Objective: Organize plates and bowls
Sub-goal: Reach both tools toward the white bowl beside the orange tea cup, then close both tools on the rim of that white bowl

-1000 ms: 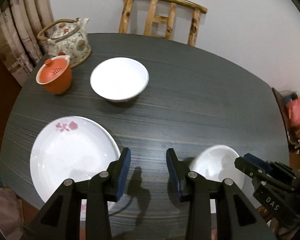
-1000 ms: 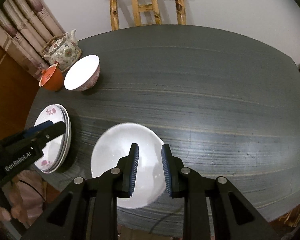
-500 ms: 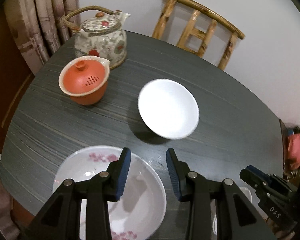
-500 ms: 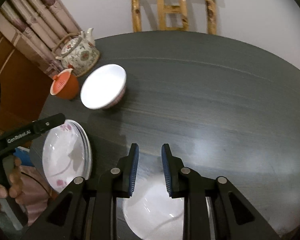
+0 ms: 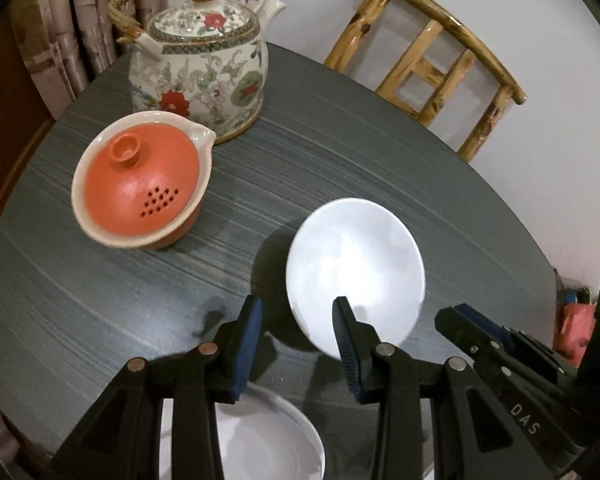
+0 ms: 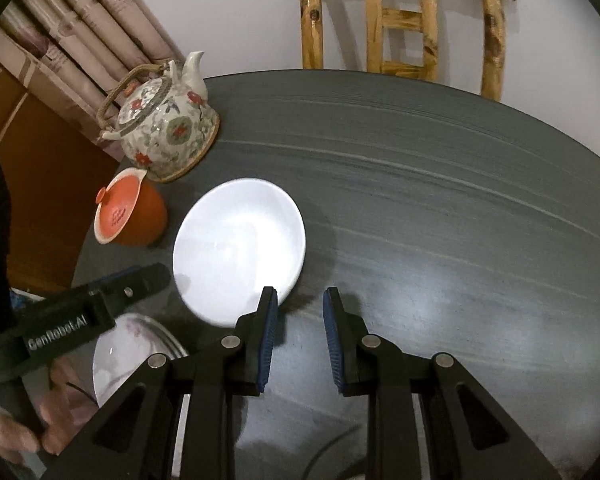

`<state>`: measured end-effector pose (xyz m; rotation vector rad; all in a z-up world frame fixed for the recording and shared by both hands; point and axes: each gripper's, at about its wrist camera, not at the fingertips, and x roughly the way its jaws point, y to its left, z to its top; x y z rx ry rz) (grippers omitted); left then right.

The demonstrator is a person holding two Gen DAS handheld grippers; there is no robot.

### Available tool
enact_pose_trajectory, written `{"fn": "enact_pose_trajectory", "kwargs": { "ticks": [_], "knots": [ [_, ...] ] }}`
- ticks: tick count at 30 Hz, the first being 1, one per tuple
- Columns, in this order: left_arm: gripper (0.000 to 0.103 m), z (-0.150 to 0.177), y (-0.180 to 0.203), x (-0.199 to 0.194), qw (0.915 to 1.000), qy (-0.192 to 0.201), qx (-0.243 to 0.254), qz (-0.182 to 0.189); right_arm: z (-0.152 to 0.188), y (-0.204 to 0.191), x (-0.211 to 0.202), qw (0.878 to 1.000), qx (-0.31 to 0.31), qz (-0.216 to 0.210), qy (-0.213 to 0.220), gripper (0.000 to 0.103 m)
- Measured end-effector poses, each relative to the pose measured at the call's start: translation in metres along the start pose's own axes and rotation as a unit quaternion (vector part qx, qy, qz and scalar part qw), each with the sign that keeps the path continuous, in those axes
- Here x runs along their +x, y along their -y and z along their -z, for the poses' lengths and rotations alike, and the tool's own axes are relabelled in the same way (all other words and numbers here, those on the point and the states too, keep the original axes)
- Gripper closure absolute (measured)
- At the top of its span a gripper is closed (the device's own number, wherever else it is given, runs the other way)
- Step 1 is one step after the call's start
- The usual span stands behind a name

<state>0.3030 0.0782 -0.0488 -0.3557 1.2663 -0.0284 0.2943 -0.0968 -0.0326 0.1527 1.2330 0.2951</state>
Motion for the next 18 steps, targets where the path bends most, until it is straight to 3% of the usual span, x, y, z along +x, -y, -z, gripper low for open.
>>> {"fn": "enact_pose_trajectory", "kwargs": {
  "ticks": [12,15,18],
  "knots": [
    [0.066,-0.013,0.003,0.031,0.9996,-0.025,-0.009,0.004,-0.029,0.0,0.047,1.0,-0.005,0.003,-0.026,0.081],
    [0.066,-0.015,0.004,0.036,0.9996,-0.029,-0.005,0.004,-0.031,-0.001,0.054,1.0,-0.008,0.002,-0.03,0.088],
    [0.08,-0.015,0.005,0.043,0.9992,-0.039,-0.008,0.005,-0.032,0.0,0.059,0.999,-0.007,0.0,-0.034,0.09]
  ]
}}
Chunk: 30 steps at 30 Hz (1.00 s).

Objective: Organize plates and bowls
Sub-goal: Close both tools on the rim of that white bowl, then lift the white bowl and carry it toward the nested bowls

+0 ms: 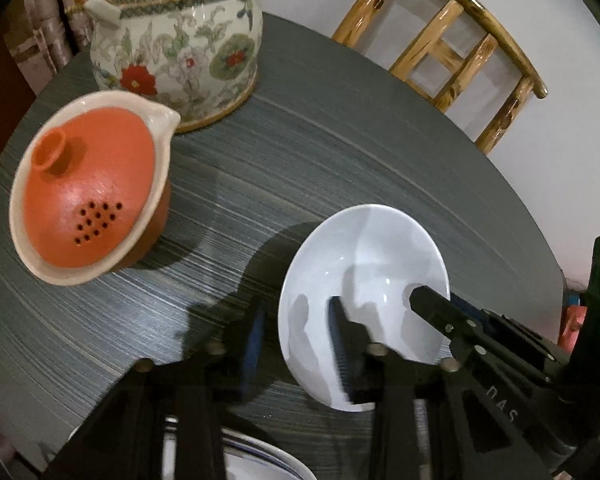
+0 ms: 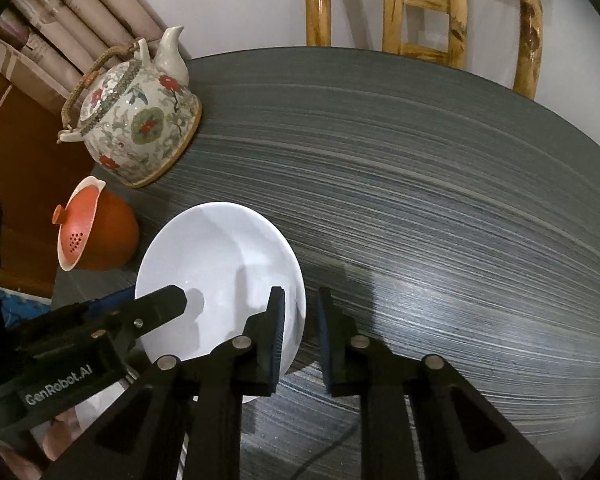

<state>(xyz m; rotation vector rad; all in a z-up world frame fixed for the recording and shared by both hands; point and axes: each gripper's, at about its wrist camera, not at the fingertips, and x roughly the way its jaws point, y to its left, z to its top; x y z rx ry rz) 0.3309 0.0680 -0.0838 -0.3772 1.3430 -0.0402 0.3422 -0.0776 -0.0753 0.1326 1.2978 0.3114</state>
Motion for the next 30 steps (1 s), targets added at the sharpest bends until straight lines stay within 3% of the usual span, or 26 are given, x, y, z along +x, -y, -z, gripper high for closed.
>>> {"fn": "enact_pose_trajectory", "kwargs": {
  "ticks": [3,8,16,30],
  "knots": [
    [0.083,0.001,0.002,0.004,1.0,-0.003,0.003,-0.004,0.0,-0.001,0.002,1.0,-0.003,-0.001,-0.001,0.093],
    [0.096,0.001,0.001,0.005,0.9999,-0.001,0.003,-0.01,0.002,-0.001,0.003,1.0,-0.005,0.008,0.002,0.096],
    [0.097,0.009,0.006,0.0,0.9999,-0.001,0.014,-0.004,0.006,0.006,-0.002,1.0,0.005,0.007,0.002,0.096],
    [0.097,0.032,0.021,-0.041,0.9988,0.015,0.045,0.009,0.034,0.008,-0.05,1.0,0.019,0.005,0.025,0.096]
  ]
}}
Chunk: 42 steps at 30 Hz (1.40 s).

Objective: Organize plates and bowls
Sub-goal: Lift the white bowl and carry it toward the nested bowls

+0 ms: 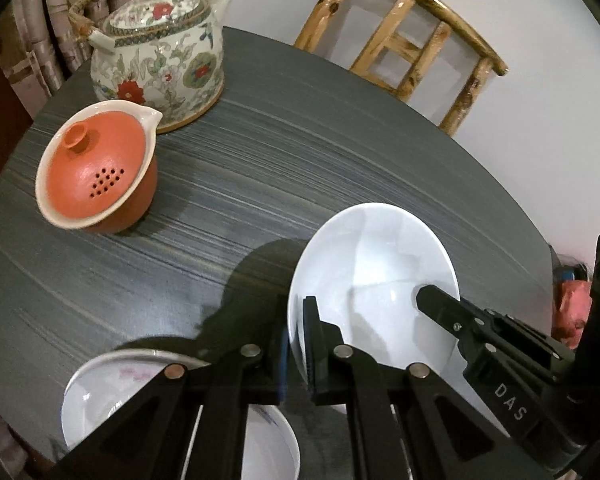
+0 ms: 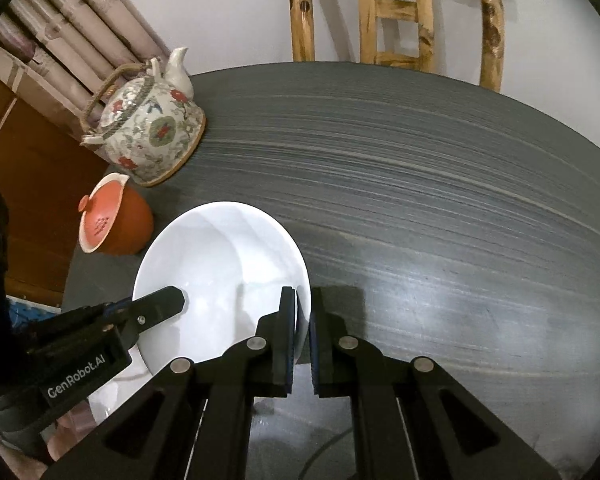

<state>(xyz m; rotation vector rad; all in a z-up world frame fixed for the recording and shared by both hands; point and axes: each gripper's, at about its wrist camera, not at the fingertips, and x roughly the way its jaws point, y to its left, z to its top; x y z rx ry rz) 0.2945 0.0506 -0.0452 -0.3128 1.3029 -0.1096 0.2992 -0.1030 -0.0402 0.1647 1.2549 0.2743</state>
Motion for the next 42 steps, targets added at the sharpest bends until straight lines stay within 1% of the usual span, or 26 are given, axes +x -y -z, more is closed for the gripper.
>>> {"fn": "enact_pose_trajectory", "kwargs": {
  "ticks": [8,18,24,31,35,38,42],
  "knots": [
    [0.097,0.028,0.015,-0.019,0.9996,0.003,0.025,0.011,0.029,0.003,-0.037,1.0,0.006,0.006,0.023,0.096],
    [0.097,0.066,0.055,-0.035,0.9978,-0.001,0.061,0.026,0.071,0.024,-0.075,0.999,0.03,0.008,0.04,0.096],
    [0.097,0.09,0.081,-0.033,0.9959,-0.009,0.083,0.036,0.1,0.044,-0.099,0.997,0.044,0.021,0.056,0.096],
    [0.097,0.117,0.102,-0.028,0.9936,-0.021,0.104,0.039,0.134,0.068,-0.113,0.996,0.071,0.025,0.057,0.096],
    [0.097,0.126,0.109,-0.022,0.9931,-0.024,0.109,0.038,0.151,0.077,-0.12,0.995,0.081,0.026,0.059,0.095],
    [0.097,0.133,0.11,-0.022,0.9928,-0.026,0.11,0.04,0.158,0.08,-0.124,0.994,0.083,0.029,0.063,0.095],
    [0.097,0.141,0.113,-0.017,0.9925,-0.032,0.113,0.032,0.167,0.083,-0.125,0.994,0.085,0.031,0.066,0.095]
  ]
}}
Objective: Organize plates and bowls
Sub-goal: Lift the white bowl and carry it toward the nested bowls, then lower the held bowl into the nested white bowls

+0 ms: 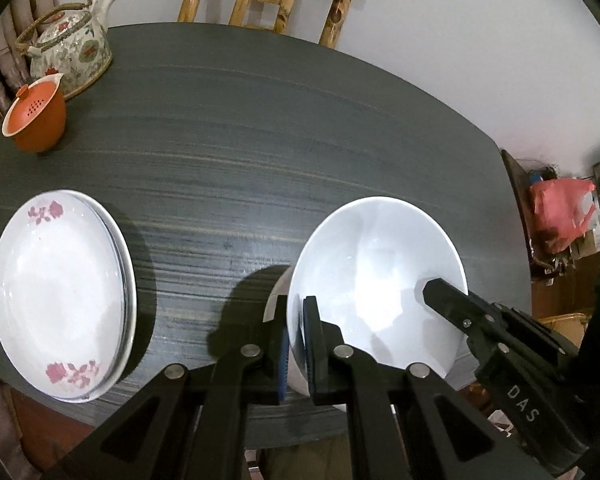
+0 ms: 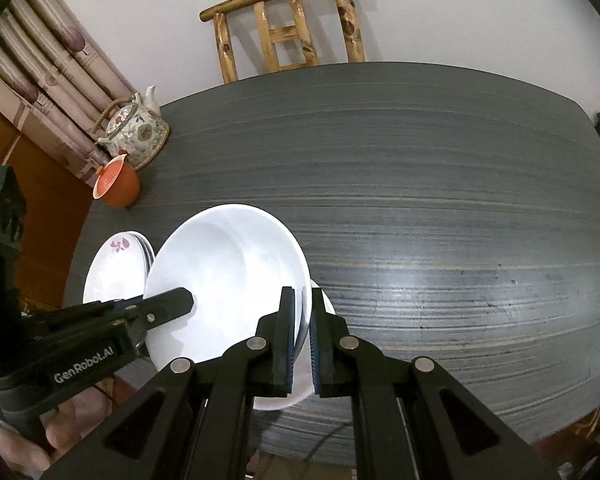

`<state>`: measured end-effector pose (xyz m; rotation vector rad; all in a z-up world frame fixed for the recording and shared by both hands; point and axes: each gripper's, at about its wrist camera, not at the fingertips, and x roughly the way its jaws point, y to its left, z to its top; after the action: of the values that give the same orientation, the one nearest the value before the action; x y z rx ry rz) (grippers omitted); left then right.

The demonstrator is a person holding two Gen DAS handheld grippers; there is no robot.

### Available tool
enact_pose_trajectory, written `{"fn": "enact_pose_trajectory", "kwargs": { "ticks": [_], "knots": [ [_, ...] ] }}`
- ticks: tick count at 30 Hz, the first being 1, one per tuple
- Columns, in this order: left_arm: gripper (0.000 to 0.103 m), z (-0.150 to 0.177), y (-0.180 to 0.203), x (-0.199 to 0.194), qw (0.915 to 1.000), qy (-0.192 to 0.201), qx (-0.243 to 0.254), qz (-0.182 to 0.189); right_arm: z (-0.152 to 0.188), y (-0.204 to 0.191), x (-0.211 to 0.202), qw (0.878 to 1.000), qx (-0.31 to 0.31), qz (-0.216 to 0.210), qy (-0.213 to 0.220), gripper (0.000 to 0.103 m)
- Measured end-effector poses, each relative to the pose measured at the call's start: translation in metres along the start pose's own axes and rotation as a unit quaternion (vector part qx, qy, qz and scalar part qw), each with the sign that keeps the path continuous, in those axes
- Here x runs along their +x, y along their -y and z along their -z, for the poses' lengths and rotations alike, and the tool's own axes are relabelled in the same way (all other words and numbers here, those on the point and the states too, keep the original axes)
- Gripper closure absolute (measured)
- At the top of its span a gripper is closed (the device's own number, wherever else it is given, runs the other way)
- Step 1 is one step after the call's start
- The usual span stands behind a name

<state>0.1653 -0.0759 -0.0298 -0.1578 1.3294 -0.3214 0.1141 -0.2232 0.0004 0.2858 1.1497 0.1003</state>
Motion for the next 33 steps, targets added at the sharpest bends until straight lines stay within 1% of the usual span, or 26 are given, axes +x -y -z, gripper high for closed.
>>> {"fn": "enact_pose_trajectory", "kwargs": {
  "ticks": [8,23,28,33],
  "knots": [
    [0.097,0.009,-0.001,0.01,0.9999,-0.011,-0.002,-0.009,0.018,0.006,0.006,1.0,0.006,-0.001,-0.008,0.095],
    [0.097,0.014,0.006,0.017,0.9997,-0.009,0.002,-0.021,0.025,0.016,0.015,1.0,0.011,-0.001,-0.013,0.095],
    [0.097,0.017,0.007,0.023,0.9998,-0.011,-0.003,-0.019,0.026,0.014,0.018,1.0,0.009,0.003,-0.014,0.095],
    [0.097,0.019,0.007,0.024,0.9997,-0.004,0.001,-0.022,0.028,0.013,0.021,1.0,0.007,0.008,-0.012,0.093]
  ]
}}
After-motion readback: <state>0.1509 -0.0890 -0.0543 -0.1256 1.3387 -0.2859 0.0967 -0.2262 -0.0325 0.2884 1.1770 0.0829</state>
